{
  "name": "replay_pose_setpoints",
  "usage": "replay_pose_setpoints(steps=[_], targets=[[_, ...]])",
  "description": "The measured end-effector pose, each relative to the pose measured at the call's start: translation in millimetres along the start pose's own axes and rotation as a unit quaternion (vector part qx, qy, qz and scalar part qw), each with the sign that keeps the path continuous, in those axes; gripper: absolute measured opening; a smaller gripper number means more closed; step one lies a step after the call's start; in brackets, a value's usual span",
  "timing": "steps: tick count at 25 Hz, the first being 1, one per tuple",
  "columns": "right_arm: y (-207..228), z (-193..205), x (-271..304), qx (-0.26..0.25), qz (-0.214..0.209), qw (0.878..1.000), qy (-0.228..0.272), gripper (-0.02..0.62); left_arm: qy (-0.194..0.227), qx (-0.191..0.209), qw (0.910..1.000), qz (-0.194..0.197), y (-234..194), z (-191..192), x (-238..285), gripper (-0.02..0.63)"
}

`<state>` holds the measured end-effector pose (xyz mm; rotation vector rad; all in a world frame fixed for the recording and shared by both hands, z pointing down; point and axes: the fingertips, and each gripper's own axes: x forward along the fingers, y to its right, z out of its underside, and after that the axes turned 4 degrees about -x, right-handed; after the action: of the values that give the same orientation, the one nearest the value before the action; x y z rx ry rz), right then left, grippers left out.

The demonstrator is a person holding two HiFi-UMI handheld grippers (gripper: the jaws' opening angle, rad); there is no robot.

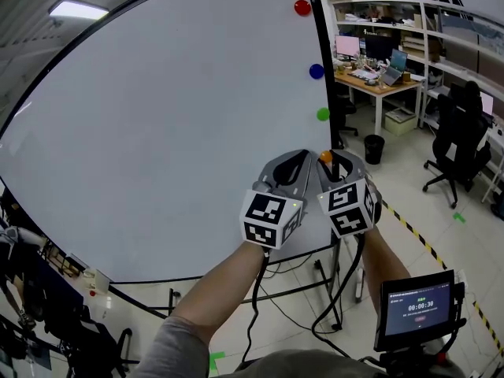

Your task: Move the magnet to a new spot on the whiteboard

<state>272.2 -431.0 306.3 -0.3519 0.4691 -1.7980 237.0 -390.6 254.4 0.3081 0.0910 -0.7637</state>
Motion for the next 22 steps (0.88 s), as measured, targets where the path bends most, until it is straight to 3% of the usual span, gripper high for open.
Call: replay_pose_setpoints(steps=[22], targets=[[-6, -2, 2, -0.023, 0.006, 1.000, 0.018, 0.147, -0.007, -0.014, 0.9998, -0.013, -10, 15, -7, 0.002]])
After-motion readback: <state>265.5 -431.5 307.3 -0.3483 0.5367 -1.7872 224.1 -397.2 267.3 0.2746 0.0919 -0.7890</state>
